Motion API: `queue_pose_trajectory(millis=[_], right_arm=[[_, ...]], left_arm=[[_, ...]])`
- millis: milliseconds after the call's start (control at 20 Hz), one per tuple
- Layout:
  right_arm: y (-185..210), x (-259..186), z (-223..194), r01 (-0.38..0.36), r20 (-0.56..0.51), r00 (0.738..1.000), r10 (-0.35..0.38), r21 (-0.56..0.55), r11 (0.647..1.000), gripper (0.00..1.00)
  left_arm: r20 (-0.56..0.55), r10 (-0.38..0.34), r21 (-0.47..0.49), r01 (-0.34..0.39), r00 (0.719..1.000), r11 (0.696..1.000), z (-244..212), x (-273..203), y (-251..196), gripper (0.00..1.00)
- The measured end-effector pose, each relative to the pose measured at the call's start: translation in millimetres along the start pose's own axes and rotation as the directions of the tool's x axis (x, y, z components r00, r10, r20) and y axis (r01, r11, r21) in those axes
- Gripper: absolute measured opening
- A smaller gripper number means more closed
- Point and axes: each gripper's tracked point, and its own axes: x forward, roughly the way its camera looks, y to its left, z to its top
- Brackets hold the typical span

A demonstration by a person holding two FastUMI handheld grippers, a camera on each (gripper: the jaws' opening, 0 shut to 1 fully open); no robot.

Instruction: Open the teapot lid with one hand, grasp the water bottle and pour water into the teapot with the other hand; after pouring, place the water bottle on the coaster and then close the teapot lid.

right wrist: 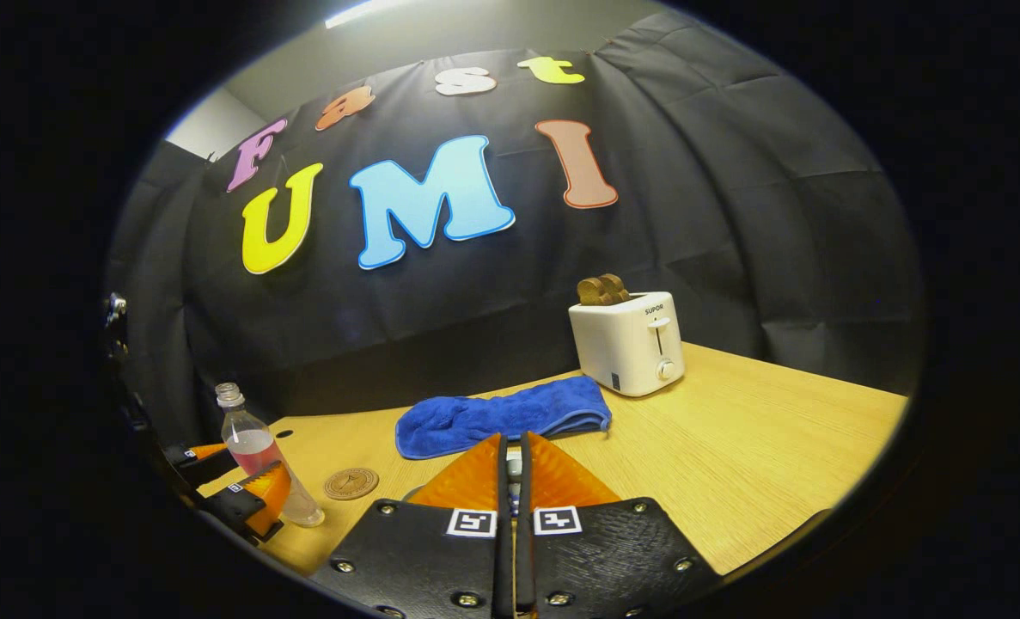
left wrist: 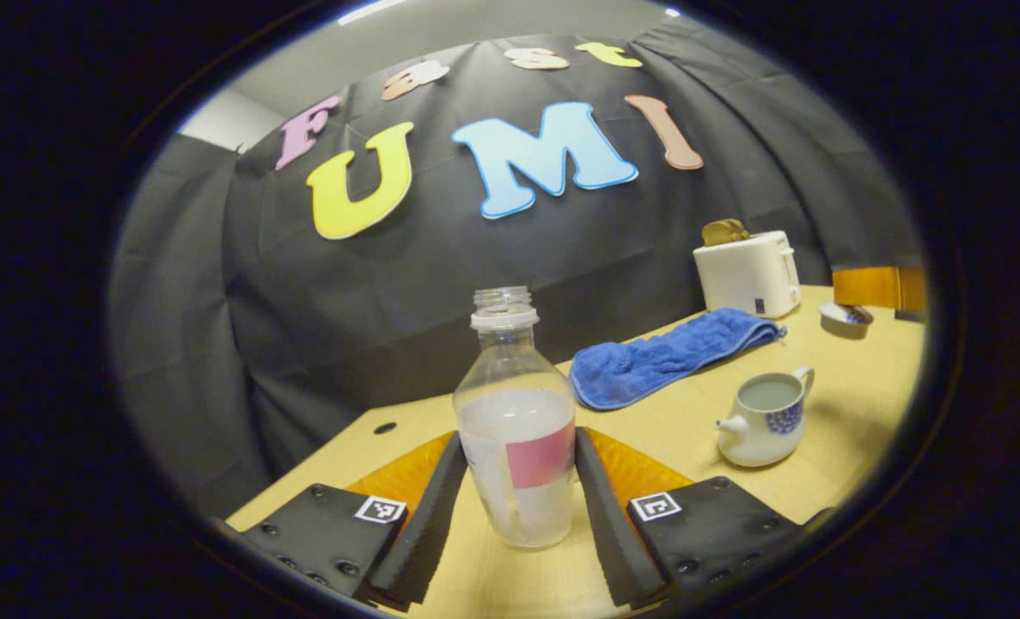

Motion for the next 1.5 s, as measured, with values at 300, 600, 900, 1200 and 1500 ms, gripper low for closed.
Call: queue_pose_trajectory(millis=[300,600,900,1200,1500], right_arm=[[-22,-9,-5,0.015,-0.003,1.0,-0.015,0.026,1.0,0.02],[-38,-18,-7,0.032,0.01,0.999,-0.033,0.036,0.999,0.02],[-44,-22,-9,0.026,0.007,1.0,-0.026,0.07,0.997,0.02],[-44,-27,-6,0.026,0.031,0.999,-0.028,0.061,0.998,0.02],[-43,-29,-2,0.021,0.046,0.999,-0.024,0.06,0.998,0.02]], left_arm=[[0.04,0.013,0.258,-0.023,0.999,0.966,22,-3,-5,0.87],[0.019,-0.055,0.438,0.041,0.998,0.898,27,3,-30,0.88],[-0.009,-0.12,0.641,0.098,0.993,0.761,28,7,-56,0.88],[-0.017,-0.148,0.789,0.105,0.989,0.605,24,-2,-68,0.87],[-0.01,-0.143,0.879,0.076,0.99,0.47,27,0,-67,0.88]])
